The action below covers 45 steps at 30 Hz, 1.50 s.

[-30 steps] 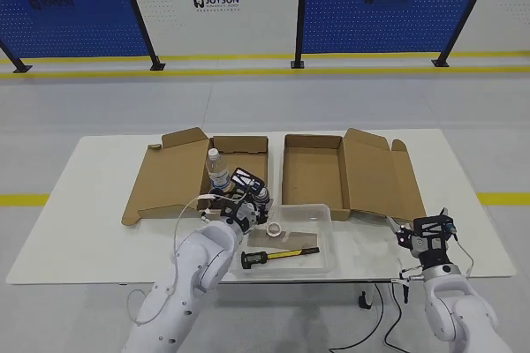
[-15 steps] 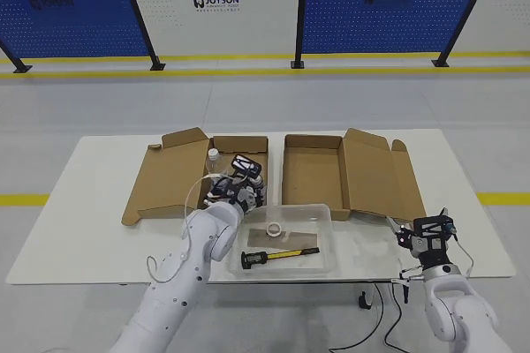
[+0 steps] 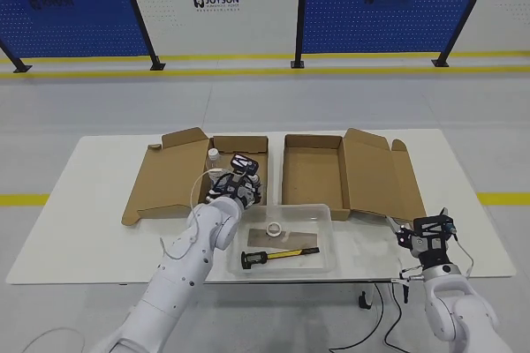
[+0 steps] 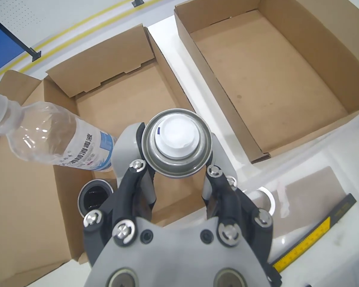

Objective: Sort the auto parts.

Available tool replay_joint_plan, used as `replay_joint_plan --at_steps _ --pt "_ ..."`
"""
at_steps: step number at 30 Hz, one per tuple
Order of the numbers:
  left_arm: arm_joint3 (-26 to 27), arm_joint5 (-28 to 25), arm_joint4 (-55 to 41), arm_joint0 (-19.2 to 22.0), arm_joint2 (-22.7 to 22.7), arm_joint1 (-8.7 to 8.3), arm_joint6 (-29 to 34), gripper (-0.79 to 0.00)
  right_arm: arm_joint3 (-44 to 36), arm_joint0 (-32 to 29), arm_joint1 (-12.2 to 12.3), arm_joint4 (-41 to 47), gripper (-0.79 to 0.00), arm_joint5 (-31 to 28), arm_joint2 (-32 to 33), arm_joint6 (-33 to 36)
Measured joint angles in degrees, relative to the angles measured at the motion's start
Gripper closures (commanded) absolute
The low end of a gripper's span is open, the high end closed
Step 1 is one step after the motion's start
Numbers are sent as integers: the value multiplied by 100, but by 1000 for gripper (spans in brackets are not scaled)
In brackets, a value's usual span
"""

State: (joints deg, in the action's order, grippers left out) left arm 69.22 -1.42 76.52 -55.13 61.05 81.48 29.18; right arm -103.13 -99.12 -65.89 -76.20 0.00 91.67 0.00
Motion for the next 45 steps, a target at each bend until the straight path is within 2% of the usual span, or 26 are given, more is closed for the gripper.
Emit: replay_joint_plan --at_steps 16,37,42,45 --pt "-962 -151 -201 439 -94 102 -103 0 0 0 0 0 -785 0 0 0" --pt "-1272 -171 -410 588 -170 192 -89 0 0 0 0 0 -785 0 0 0" --pt "-1285 -185 -418 585 -167 199 -105 -145 0 0 0 0 -785 0 0 0" --pt "-1280 -173 -409 571 -160 199 -114 -123 0 0 0 0 -785 0 0 0"
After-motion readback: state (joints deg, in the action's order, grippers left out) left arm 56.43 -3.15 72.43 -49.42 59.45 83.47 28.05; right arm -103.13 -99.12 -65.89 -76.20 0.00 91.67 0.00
